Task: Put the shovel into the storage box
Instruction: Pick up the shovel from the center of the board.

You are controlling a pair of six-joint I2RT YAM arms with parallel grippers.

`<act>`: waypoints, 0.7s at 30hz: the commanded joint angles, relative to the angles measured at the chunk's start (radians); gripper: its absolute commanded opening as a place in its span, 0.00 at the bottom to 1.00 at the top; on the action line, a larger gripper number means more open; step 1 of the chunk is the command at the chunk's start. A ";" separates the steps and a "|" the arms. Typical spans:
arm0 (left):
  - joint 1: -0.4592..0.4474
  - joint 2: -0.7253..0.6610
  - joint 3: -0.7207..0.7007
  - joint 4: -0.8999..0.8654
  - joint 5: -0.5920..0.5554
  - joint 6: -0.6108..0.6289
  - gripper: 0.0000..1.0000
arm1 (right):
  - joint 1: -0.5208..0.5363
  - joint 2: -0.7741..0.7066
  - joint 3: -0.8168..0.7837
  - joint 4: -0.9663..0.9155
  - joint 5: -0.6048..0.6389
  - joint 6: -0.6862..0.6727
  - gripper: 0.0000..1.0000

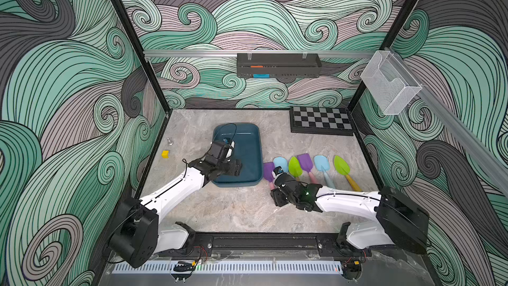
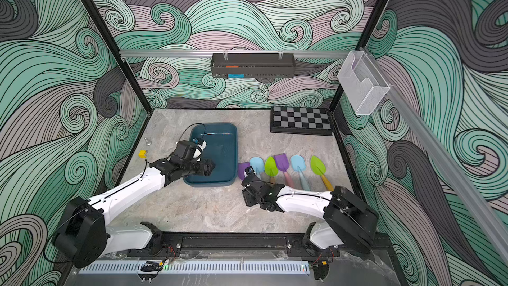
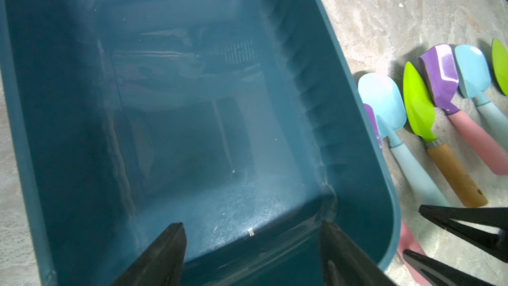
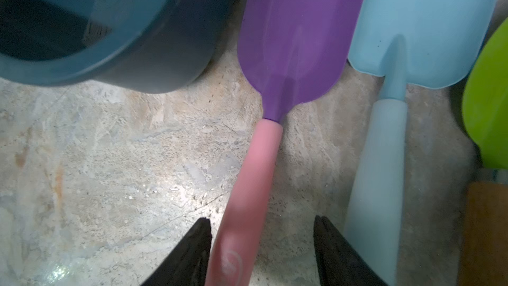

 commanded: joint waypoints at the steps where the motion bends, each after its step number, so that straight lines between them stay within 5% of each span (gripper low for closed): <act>1: -0.003 -0.002 -0.007 0.004 -0.011 -0.006 0.80 | 0.004 0.034 0.030 0.021 0.004 0.020 0.58; 6: -0.003 0.009 -0.010 0.014 -0.003 -0.008 0.81 | 0.004 0.082 0.043 0.026 0.003 0.027 0.53; 21: -0.002 0.026 -0.018 0.027 0.007 -0.011 0.82 | 0.003 0.066 0.024 0.017 0.025 0.047 0.16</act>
